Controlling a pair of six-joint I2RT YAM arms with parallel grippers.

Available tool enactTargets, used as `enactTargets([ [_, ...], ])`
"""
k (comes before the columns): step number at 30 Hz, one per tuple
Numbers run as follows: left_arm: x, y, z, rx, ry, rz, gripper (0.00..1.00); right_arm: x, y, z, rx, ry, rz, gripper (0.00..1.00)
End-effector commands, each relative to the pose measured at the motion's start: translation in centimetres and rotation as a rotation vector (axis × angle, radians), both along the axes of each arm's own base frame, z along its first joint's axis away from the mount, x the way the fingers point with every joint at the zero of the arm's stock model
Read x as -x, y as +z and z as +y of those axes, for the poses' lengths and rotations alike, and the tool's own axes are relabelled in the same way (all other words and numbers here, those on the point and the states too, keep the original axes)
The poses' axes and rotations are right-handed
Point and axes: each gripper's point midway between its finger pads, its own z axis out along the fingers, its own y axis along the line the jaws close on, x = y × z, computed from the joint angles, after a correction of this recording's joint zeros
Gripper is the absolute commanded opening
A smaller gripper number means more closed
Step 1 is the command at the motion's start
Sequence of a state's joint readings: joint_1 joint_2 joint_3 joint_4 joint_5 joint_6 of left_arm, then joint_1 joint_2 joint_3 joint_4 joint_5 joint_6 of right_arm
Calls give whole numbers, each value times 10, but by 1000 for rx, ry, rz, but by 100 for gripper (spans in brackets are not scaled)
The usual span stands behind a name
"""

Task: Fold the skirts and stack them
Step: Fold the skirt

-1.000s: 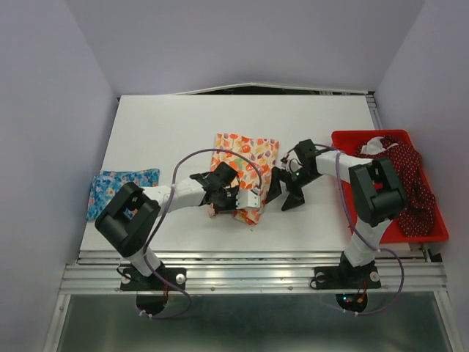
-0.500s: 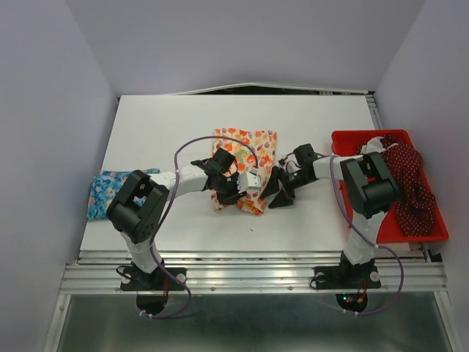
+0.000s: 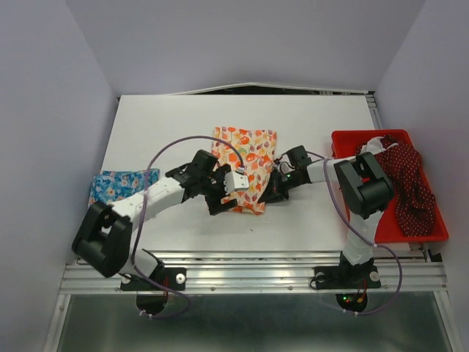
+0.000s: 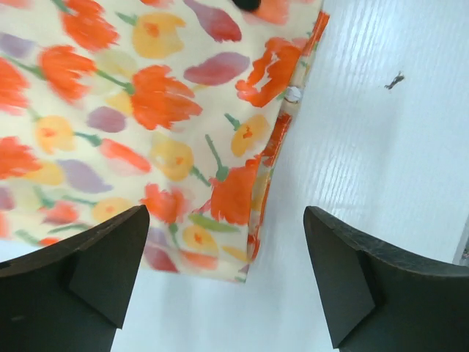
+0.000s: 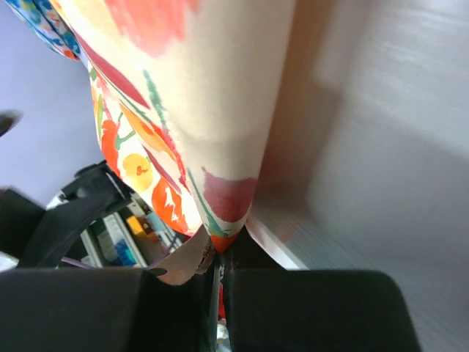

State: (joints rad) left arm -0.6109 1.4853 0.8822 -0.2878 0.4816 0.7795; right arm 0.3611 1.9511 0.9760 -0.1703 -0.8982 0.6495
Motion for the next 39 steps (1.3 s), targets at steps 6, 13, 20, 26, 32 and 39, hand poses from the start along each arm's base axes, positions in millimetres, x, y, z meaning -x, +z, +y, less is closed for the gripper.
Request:
enactTargets([
  [6, 4, 35, -4, 24, -6, -338, 99, -6, 37, 14, -95, -52, 100, 1],
  [13, -3, 17, -28, 10, 101, -416, 99, -14, 48, 17, -150, -107, 223, 1],
  [20, -7, 10, -44, 25, 149, -441, 98, -16, 54, 17, -184, -137, 299, 1],
  [26, -1, -15, -42, -39, 143, -429, 98, -25, 67, 16, -236, -176, 345, 1],
  [32, -6, -30, -27, -110, 226, -423, 91, -23, 66, 13, -259, -207, 398, 1],
  [39, -12, -28, -14, -127, 287, -467, 67, -21, 62, 9, -260, -208, 403, 1],
])
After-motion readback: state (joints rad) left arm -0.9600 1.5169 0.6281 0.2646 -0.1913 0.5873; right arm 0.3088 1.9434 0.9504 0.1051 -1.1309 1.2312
